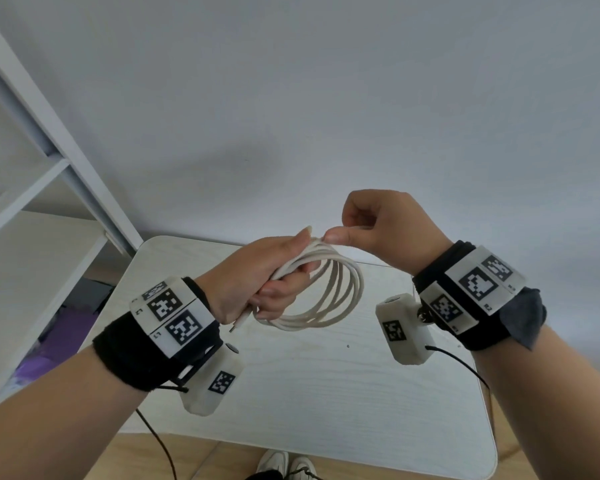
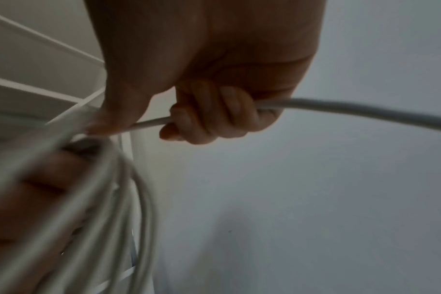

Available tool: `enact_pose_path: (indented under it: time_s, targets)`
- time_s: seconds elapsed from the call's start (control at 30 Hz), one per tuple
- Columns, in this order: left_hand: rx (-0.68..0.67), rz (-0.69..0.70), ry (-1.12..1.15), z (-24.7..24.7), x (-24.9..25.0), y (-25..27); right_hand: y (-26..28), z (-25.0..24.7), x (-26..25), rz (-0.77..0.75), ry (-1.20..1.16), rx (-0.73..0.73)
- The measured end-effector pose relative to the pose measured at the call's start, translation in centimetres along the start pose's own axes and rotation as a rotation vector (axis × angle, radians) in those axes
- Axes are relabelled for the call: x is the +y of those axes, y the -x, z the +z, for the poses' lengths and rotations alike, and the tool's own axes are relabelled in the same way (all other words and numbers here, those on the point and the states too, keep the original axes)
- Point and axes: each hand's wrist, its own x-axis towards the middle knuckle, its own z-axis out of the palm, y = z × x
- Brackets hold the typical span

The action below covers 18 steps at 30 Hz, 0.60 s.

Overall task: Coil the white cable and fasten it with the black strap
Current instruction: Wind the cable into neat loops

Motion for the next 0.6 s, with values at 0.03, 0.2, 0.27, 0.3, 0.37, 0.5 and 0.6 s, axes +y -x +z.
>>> enact_pose_path:
  time_s: [0.03, 0.2, 0.27, 0.3, 0.37, 0.5, 0.6]
  targets:
    - [-0.034, -0.002, 0.089, -0.2, 0.0, 0.2, 0.0, -0.1, 0.5, 0.019, -0.019, 0.007]
    - [-0.25, 0.091, 0.518, -1.6, 1.0, 0.6, 0.3, 0.4, 2.9, 0.103, -0.104, 0.034]
    - [-0.253, 0.146, 0.618, -2.5, 1.9, 0.7, 0.7, 0.7, 3.6, 0.132, -0.117, 0.051]
    - [-0.222, 0.175, 0.641, -2.9, 2.4, 0.6, 0.9, 0.8, 3.9, 0.144, -0.116, 0.059]
    - [-0.067, 0.235, 0.606, -3.6, 3.2, 0.6, 1.3, 1.1, 4.3, 0.16, -0.107, 0.062]
    - [0.2, 0.331, 0.515, -4.4, 4.4, 0.5, 2.0, 1.9, 4.4, 0.17, -0.071, 0.044]
    - [0.303, 0.391, 0.524, -5.1, 4.8, 0.3, 2.5, 2.2, 4.5, 0.188, -0.022, 0.045]
